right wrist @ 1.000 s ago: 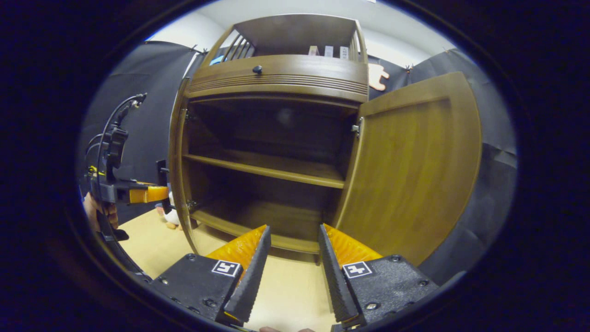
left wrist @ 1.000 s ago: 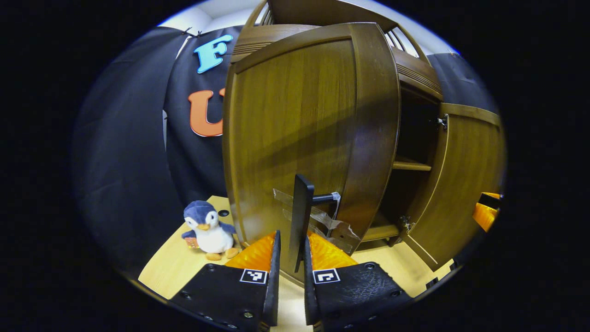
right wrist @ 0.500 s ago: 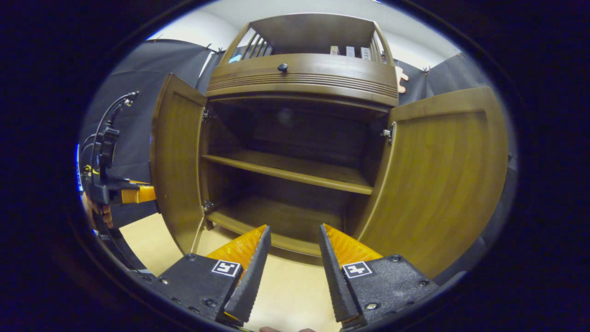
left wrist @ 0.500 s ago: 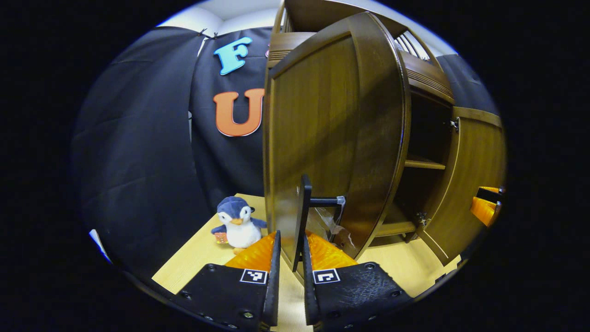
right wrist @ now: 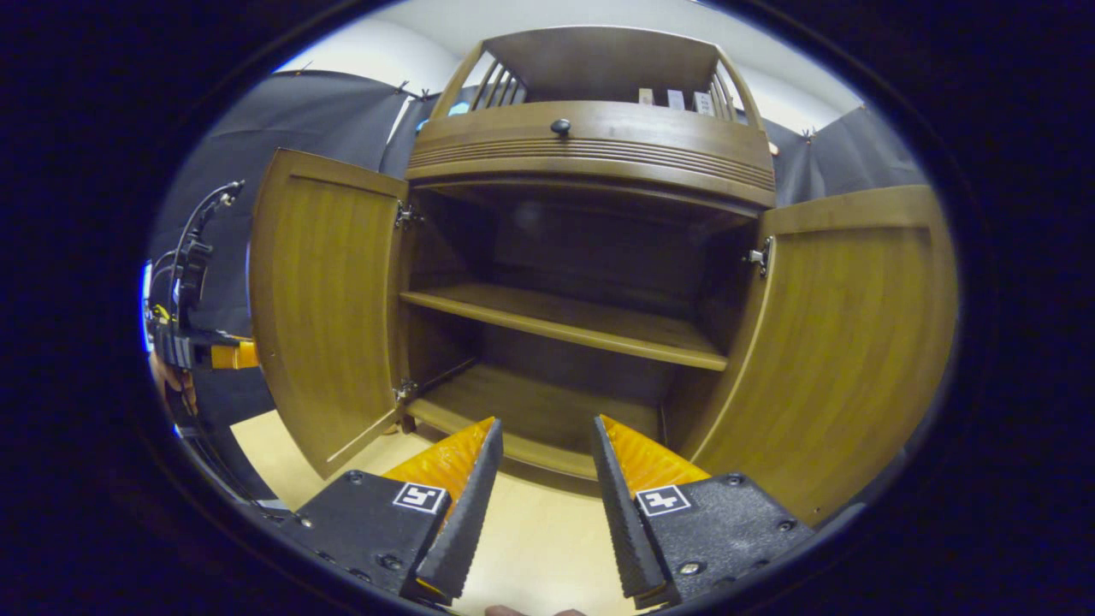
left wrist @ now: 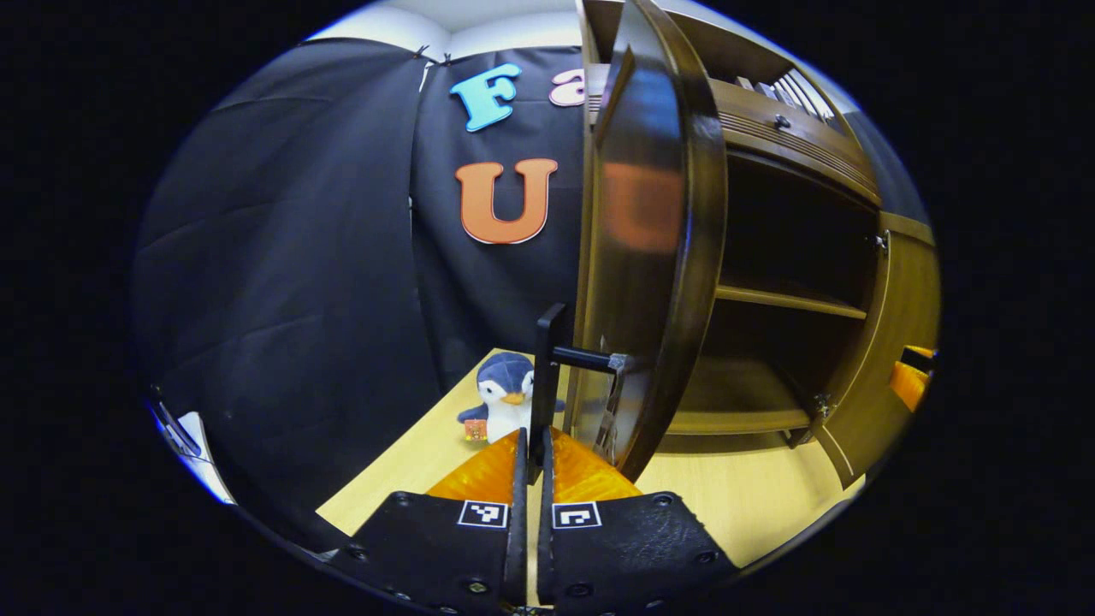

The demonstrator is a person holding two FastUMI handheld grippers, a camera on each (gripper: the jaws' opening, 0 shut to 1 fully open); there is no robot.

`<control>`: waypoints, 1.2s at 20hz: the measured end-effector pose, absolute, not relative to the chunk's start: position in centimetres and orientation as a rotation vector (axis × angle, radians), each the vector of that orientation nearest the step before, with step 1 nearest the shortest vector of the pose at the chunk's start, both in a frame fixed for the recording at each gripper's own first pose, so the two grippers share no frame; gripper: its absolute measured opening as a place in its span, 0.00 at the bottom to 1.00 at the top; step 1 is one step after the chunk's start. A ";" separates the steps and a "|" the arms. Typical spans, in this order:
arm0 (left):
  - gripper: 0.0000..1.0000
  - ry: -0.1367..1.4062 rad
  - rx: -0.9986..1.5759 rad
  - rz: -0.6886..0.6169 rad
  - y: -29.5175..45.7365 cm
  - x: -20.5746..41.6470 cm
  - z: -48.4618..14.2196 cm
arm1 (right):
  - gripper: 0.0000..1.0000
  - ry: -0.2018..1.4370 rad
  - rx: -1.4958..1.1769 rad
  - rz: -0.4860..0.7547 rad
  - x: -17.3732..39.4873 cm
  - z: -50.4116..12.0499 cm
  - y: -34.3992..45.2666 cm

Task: Open the right door of the double-door shoe cabinet with the right hand, and open the left door with the left hand.

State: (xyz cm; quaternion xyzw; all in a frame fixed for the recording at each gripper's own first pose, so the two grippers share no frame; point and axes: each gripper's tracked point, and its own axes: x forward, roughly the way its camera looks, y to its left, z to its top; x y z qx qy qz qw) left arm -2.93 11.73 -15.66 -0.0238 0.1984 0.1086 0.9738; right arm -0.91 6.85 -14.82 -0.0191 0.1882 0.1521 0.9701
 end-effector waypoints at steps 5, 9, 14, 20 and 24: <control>0.05 0.399 -0.042 0.197 12.8 -3.4 -15.6 | 0.67 0.378 -0.044 0.305 -1.6 -14.7 7.5; 0.05 0.397 -0.033 0.188 13.5 -4.0 -15.6 | 0.67 0.381 -0.047 0.301 -1.8 -14.6 8.4; 0.05 0.396 -0.021 0.168 14.4 -4.4 -15.5 | 0.67 0.386 -0.051 0.294 -1.8 -14.4 9.2; 0.04 0.433 0.011 0.197 16.5 -6.5 -16.6 | 0.67 0.384 -0.055 0.276 -1.6 -13.9 9.1; 0.45 0.452 0.030 0.201 15.8 -8.0 -17.4 | 0.67 0.395 -0.034 0.269 -1.3 -13.9 8.8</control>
